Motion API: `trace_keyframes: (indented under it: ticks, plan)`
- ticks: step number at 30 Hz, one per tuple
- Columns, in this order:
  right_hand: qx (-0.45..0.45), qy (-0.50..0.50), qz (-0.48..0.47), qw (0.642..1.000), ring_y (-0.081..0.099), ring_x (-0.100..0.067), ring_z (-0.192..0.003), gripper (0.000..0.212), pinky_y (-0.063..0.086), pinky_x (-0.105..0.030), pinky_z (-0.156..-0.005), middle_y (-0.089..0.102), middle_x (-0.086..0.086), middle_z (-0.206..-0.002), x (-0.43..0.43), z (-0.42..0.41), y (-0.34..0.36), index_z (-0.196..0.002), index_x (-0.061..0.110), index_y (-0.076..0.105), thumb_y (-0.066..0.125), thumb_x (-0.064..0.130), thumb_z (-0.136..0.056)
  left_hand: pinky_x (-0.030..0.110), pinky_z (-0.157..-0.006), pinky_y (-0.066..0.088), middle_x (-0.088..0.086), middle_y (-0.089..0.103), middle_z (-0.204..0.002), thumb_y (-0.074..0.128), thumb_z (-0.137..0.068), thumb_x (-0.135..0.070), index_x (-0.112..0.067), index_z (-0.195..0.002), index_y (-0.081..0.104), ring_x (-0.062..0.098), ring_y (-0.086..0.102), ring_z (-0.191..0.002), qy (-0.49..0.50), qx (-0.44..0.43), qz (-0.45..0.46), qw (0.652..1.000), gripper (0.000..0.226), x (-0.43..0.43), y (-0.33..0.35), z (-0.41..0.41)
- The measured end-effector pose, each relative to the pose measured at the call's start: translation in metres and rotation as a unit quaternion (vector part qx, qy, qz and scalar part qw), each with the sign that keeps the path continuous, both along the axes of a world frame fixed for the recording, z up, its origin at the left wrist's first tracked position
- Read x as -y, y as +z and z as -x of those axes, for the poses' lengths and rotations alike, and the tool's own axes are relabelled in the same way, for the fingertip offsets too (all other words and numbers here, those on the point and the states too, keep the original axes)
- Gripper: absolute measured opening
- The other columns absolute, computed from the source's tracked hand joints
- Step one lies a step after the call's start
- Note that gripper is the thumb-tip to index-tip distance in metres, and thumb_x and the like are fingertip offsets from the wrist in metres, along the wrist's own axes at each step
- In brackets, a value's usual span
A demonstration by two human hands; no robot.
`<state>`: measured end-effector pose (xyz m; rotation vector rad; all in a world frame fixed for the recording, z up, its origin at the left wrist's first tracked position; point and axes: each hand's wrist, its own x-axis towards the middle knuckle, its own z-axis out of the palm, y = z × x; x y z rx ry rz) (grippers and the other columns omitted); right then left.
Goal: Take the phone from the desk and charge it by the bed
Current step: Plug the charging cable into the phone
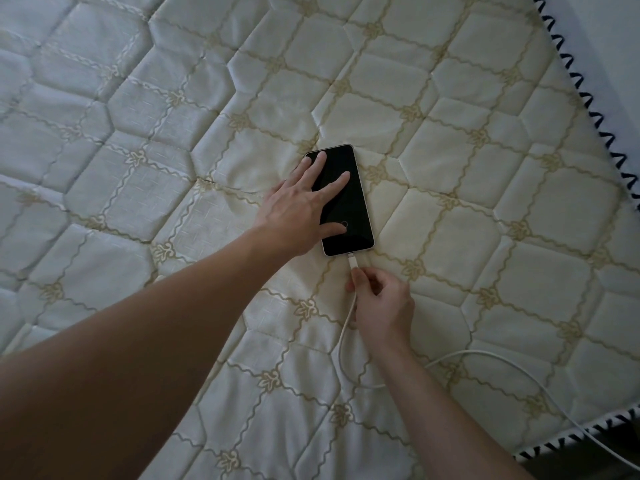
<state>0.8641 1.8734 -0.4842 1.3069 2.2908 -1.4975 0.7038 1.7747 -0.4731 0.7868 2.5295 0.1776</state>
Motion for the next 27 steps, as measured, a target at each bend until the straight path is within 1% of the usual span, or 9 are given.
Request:
trace_keyframes:
  ticks: [2,4,6,9,14,17,20,24,27]
  plan:
    - [0.003,-0.013,-0.016,1.000,0.063,-0.010,-0.064,0.024,0.041,-0.010,-0.059,0.070,0.005,-0.070,0.003,0.001,0.000,-0.081,0.015,0.073,0.060,0.029,-0.093,0.044,-0.117,0.024,-0.002,-0.012,-0.166,0.053,-0.087,-0.064,-0.046,-0.153,0.005,0.017,-0.007,-0.152,0.000,0.001,-0.001,1.000,0.083,0.000,0.000,0.000]
    - [0.003,-0.033,-0.029,0.999,0.060,-0.005,-0.065,0.024,0.039,-0.004,-0.058,0.071,0.004,-0.072,0.007,0.002,0.000,-0.080,0.013,0.074,0.060,0.028,-0.094,0.043,-0.117,0.025,-0.002,-0.012,-0.166,0.053,-0.087,-0.064,-0.046,-0.153,0.005,0.017,-0.007,-0.152,-0.001,0.001,-0.001,1.000,0.083,0.000,0.000,-0.001]
    - [-0.003,-0.034,-0.038,0.999,0.059,-0.007,-0.064,0.024,0.037,-0.002,-0.058,0.071,0.003,-0.072,0.010,0.002,0.001,-0.082,0.012,0.074,0.060,0.027,-0.093,0.043,-0.116,0.025,-0.003,-0.012,-0.166,0.053,-0.087,-0.064,-0.046,-0.153,0.005,0.017,-0.007,-0.152,-0.001,0.001,-0.001,1.000,0.083,0.000,0.000,-0.001]
    - [-0.017,-0.011,-0.044,0.999,0.059,-0.008,-0.066,0.020,0.037,-0.001,-0.059,0.072,0.003,-0.074,0.012,0.001,0.000,-0.085,0.013,0.074,0.061,0.026,-0.093,0.044,-0.116,0.026,-0.003,-0.013,-0.165,0.053,-0.087,-0.064,-0.046,-0.153,0.005,0.017,-0.007,-0.152,0.002,0.003,-0.004,1.000,0.083,0.000,0.000,-0.001]
    - [-0.015,-0.015,-0.026,0.999,0.059,0.004,-0.068,0.020,0.039,-0.002,-0.060,0.070,0.009,-0.073,0.007,0.000,0.000,-0.084,0.015,0.073,0.060,0.025,-0.094,0.043,-0.116,0.024,-0.003,-0.014,-0.165,0.053,-0.087,-0.064,-0.046,-0.153,0.004,0.017,-0.008,-0.152,0.003,0.004,-0.009,1.000,0.084,0.002,-0.001,-0.001]
    - [-0.005,-0.063,-0.032,0.998,0.063,-0.005,-0.070,0.022,0.038,-0.009,-0.060,0.072,0.006,-0.075,0.013,0.001,-0.003,-0.086,0.013,0.074,0.060,0.026,-0.094,0.044,-0.116,0.024,-0.003,-0.014,-0.165,0.054,-0.086,-0.065,-0.047,-0.152,0.004,0.017,-0.009,-0.152,0.002,0.003,-0.011,1.000,0.085,0.002,-0.002,-0.001]
    - [-0.008,-0.096,-0.049,0.994,0.067,-0.016,-0.077,0.021,0.040,-0.021,-0.068,0.075,0.000,-0.083,0.020,0.002,-0.003,-0.091,0.012,0.075,0.061,0.027,-0.093,0.046,-0.115,0.026,-0.004,-0.014,-0.165,0.056,-0.085,-0.065,-0.048,-0.152,0.004,0.016,-0.009,-0.152,0.003,0.003,-0.011,1.000,0.087,0.003,-0.003,-0.001]
    - [-0.030,-0.072,-0.071,0.994,0.060,-0.014,-0.070,0.015,0.035,-0.019,-0.061,0.068,0.004,-0.074,0.021,0.001,0.001,-0.087,0.014,0.071,0.062,0.023,-0.093,0.046,-0.116,0.024,-0.004,-0.014,-0.165,0.059,-0.083,-0.065,-0.048,-0.152,0.004,0.016,-0.009,-0.152,0.001,0.011,-0.011,1.000,0.090,0.004,-0.003,0.000]
    - [-0.025,-0.066,-0.064,0.995,0.060,-0.012,-0.070,0.015,0.038,-0.013,-0.059,0.068,0.005,-0.075,0.017,0.000,0.000,-0.086,0.015,0.070,0.060,0.024,-0.094,0.047,-0.115,0.025,-0.004,-0.014,-0.165,0.059,-0.082,-0.066,-0.049,-0.152,0.004,0.016,-0.009,-0.152,-0.001,0.008,-0.013,1.000,0.091,0.004,-0.005,0.000]
